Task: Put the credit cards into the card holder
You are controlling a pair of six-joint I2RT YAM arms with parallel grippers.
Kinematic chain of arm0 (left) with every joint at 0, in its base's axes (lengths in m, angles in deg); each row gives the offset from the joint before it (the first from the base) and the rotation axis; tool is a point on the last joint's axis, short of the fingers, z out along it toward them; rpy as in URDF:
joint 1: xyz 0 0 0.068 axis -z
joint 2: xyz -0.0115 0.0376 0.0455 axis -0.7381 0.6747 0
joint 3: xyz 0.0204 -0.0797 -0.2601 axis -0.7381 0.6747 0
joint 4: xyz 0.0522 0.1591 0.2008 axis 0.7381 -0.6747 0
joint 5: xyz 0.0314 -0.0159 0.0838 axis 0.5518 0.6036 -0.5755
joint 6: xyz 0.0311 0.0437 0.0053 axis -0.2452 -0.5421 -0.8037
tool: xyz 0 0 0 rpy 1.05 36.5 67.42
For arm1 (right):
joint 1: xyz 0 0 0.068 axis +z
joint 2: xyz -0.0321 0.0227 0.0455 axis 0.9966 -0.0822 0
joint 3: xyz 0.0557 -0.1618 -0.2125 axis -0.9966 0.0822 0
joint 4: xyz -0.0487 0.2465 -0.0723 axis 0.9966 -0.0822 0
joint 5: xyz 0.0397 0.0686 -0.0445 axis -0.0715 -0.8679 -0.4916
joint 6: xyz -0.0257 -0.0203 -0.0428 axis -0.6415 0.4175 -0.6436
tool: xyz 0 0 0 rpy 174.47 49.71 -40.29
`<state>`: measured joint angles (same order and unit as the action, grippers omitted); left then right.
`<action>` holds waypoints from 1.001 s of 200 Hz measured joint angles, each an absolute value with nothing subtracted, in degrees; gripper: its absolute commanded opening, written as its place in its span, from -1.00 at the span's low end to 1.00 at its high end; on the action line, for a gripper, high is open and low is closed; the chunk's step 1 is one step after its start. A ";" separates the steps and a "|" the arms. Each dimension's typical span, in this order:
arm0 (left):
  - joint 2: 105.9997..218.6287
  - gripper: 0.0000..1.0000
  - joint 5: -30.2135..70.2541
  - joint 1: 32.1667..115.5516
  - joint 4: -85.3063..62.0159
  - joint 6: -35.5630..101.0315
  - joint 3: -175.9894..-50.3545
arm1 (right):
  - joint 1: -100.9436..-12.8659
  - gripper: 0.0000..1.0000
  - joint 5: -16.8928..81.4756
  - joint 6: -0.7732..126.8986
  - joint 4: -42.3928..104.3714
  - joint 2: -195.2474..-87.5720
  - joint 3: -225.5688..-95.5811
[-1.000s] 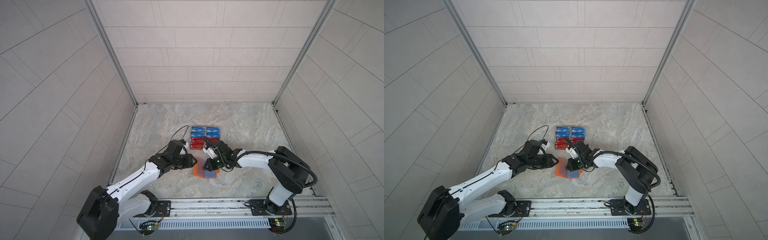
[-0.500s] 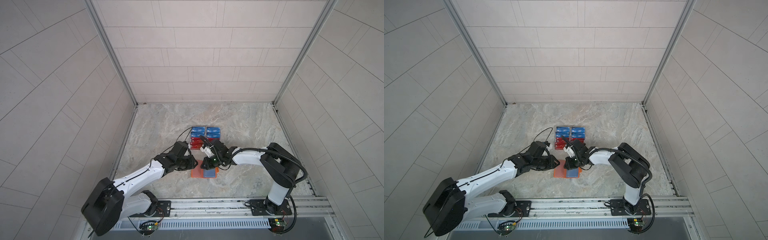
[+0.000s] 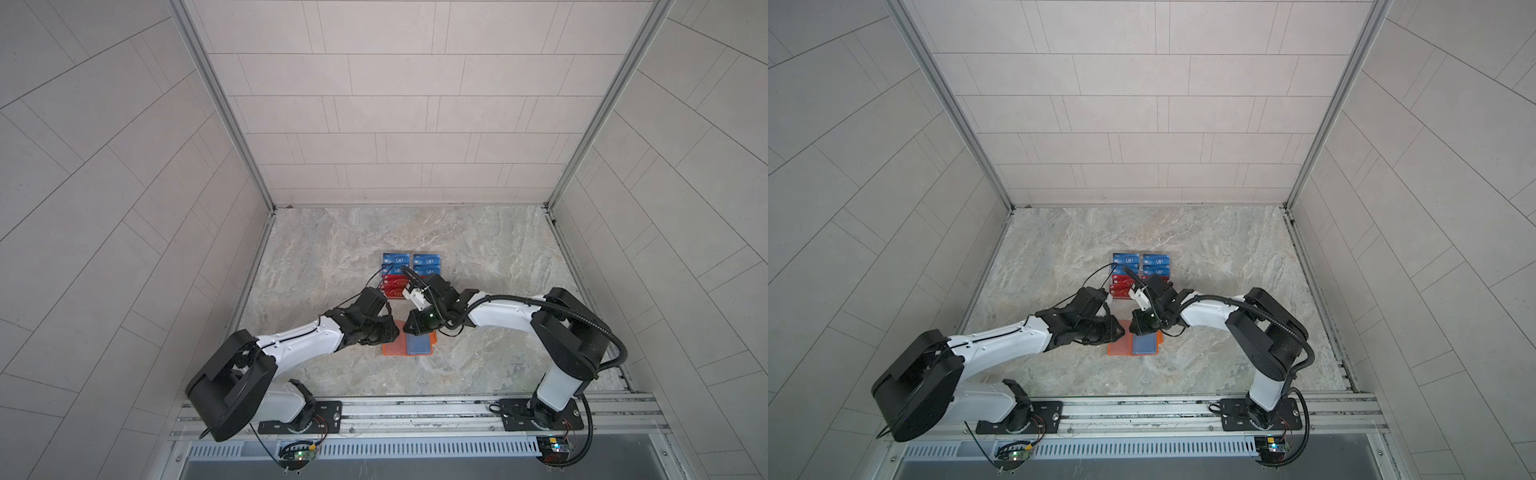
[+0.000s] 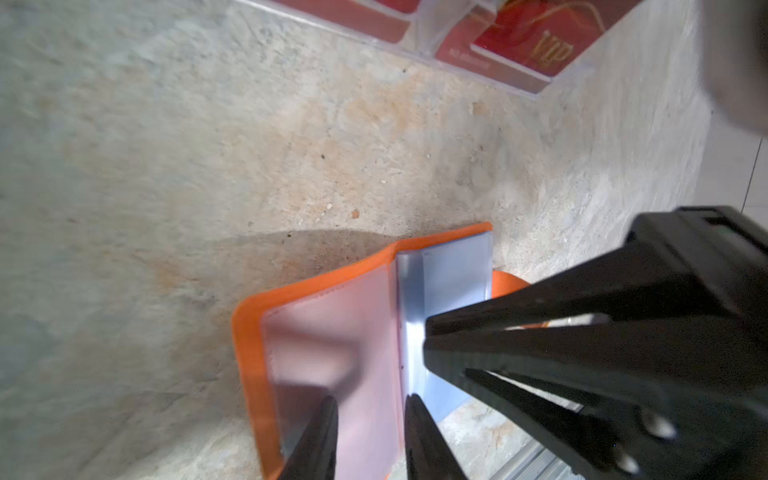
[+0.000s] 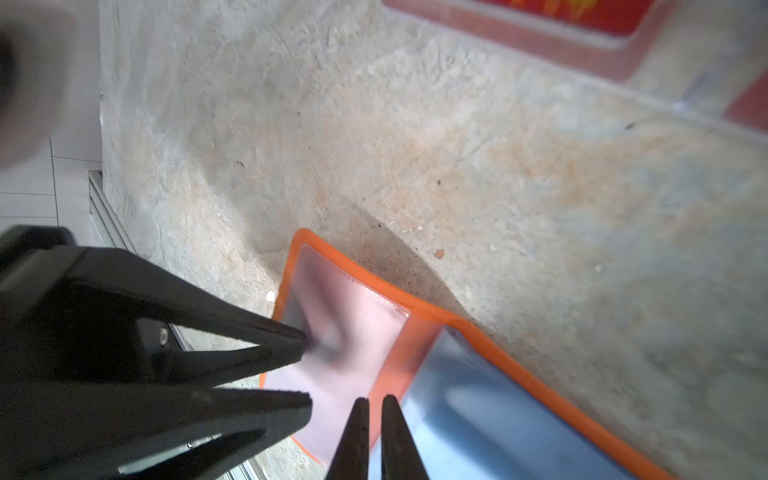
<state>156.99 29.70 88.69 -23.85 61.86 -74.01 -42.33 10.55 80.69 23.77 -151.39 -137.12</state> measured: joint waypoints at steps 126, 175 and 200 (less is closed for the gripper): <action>156.73 -0.11 23.77 95.21 -30.78 60.60 -74.06 | -49.45 0.10 19.10 62.88 0.66 -151.23 -158.41; 157.64 -0.10 22.90 95.21 -31.50 58.85 -74.58 | -50.11 -0.02 23.54 55.43 -6.35 -156.15 -164.38; 158.15 -0.11 22.86 95.18 -31.70 58.02 -74.84 | -50.39 -0.10 24.85 52.48 -8.82 -158.51 -167.61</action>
